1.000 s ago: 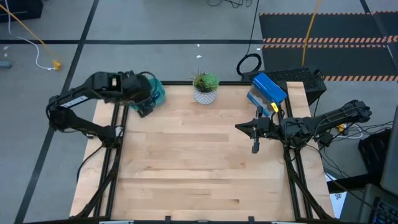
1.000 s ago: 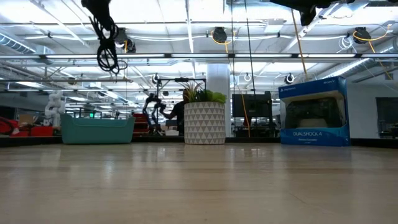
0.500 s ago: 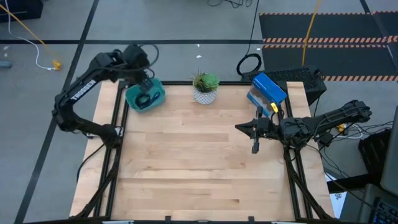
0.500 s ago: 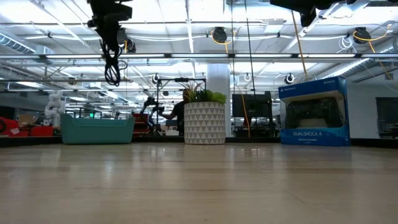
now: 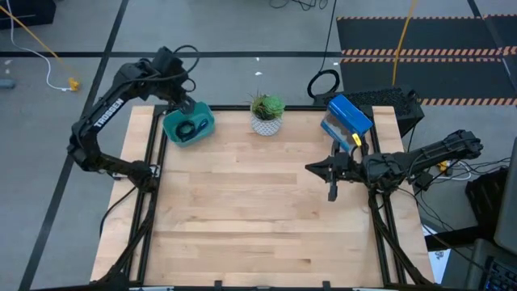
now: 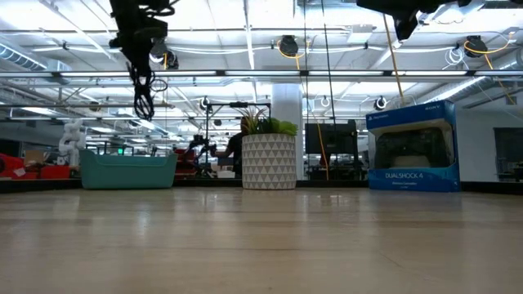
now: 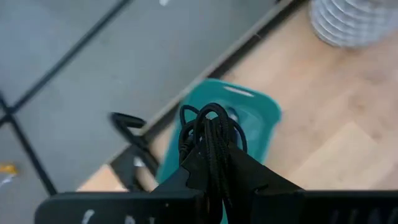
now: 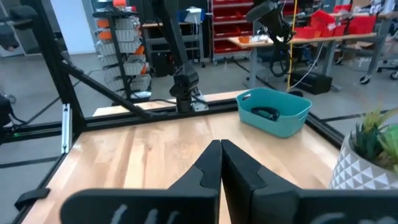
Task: Pick and place USB-C Cables
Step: Put the black USB cable into the blue bin
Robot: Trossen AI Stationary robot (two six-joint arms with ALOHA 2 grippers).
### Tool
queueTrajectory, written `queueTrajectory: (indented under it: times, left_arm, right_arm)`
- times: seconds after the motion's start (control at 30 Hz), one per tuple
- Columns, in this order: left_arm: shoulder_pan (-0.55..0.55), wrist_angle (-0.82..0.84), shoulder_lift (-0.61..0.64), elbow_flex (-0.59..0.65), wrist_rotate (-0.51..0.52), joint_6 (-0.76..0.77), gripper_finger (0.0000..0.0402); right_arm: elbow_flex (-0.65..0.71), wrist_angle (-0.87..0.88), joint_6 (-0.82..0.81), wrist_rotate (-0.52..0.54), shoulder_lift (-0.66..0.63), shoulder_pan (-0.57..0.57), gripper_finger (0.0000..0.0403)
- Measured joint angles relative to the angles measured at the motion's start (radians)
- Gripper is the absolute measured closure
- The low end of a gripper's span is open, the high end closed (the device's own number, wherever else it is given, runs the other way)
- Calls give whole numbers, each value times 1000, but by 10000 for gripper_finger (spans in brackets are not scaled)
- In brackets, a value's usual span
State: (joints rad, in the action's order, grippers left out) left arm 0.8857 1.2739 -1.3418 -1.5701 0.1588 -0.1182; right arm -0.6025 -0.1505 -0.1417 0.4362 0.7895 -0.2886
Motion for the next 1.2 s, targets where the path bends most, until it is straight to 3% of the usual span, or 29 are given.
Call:
queueTrajectory:
  times: [0.4,0.93,1.2]
  left_arm:
    - [-7,-113,0,200,-36,-1,373]
    - [-37,-185,32,260,-63,8,373]
    - [-25,-397,32,409,-61,-35,373]
  right_arm:
    - [0,45,-4,2,0,-1,403]
    - [0,59,-12,2,0,-1,403]
    - [0,58,-4,3,0,-1,403]
